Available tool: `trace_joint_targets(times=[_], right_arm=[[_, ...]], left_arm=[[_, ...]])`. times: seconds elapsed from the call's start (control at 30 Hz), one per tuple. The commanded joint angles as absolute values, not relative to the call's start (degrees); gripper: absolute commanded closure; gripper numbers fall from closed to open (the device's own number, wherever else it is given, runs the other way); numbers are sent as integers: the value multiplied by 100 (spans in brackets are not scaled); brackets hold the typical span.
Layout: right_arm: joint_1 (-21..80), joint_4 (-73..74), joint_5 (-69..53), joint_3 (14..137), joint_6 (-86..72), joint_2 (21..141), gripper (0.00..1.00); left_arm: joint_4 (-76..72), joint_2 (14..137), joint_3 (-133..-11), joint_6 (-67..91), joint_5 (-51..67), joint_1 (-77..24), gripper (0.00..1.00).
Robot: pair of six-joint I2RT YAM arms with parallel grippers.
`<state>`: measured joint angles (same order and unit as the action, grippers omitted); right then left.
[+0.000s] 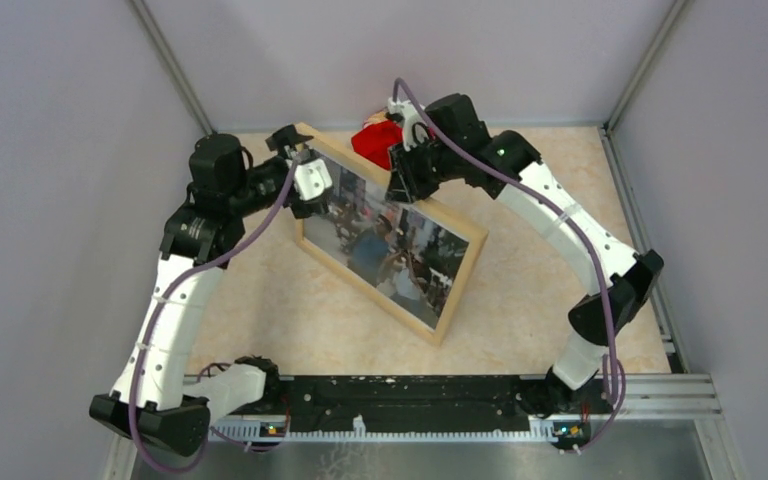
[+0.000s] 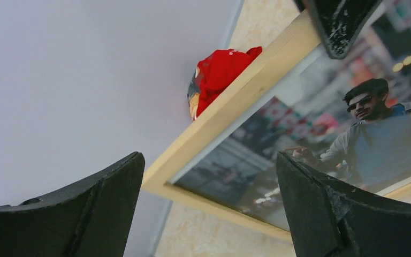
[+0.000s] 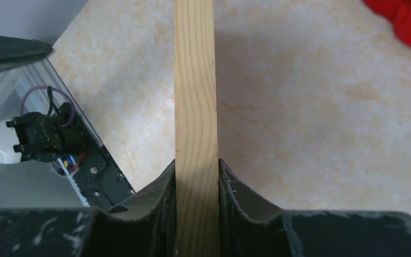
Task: Put the photo into the frame
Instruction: Turn over the photo frame at the center of the board.
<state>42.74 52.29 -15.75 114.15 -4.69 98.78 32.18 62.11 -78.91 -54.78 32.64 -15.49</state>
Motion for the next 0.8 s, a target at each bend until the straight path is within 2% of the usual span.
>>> trace_joint_targets(times=[0.0,0.33,0.57,0.77], right_arm=[[3742,4383,-2027,10689,-1720,9234,100],[2438,2649,-2715,6971,-3165,7435,100],[1972,1787,-1674,4194,-4290,5655,100],[1885,1492,-867,2923,-4956,4997,100]], left_arm=[[3626,6422,-8229,-4658,3823,-1170,1],[3705,6626,-8321,-4423,4768,-360,1],[3510,6853,-8078,-3981,4458,-308,1],[3737,7226,-8088,-3794,4168,-283,1]])
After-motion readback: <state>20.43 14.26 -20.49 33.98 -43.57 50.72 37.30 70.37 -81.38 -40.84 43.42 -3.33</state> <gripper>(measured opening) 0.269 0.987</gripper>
